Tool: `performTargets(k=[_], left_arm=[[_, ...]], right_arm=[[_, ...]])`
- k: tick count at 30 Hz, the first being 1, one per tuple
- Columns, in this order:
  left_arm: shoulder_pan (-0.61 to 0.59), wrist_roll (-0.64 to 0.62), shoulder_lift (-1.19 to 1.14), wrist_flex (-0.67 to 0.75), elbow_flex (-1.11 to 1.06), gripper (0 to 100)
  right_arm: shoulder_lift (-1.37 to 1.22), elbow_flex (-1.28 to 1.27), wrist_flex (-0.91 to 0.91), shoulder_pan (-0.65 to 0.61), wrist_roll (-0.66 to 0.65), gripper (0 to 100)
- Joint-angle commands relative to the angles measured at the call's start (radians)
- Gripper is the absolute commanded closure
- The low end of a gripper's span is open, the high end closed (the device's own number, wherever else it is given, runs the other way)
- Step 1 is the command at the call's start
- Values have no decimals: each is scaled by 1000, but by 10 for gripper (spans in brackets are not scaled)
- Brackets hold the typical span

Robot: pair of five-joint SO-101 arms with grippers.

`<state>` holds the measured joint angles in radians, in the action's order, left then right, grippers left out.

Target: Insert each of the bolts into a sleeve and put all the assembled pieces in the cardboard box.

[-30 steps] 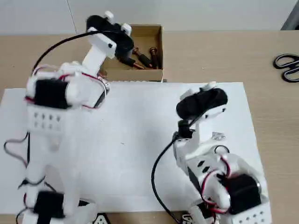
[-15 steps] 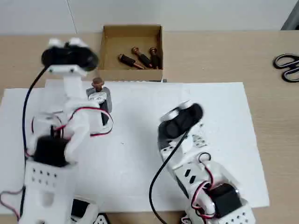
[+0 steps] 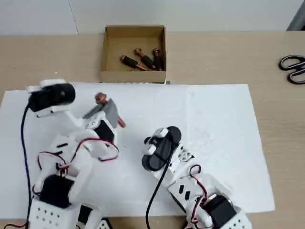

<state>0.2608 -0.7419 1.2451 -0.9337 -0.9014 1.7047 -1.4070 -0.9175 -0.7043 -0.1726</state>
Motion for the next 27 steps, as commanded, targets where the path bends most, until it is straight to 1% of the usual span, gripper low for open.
performTargets(k=[1,3,11,15,19,22,27], left_arm=[[87,-61,54,-12,4,994],[114,-66,66,-15,4,994],[120,-66,68,-18,2,994],[147,-64,68,-69,2,994],[192,-64,69,-100,2,994],[195,-63,66,-95,-4,994],[196,-52,69,-32,-68,994]], right_arm=[[74,-17,30,-16,-43,995],[108,-34,30,-24,-57,995],[110,-34,41,-33,-64,995],[108,-34,102,-33,-77,995],[107,-34,107,-33,-78,995],[107,-34,108,-33,-91,995],[108,-34,108,-33,-104,995]])
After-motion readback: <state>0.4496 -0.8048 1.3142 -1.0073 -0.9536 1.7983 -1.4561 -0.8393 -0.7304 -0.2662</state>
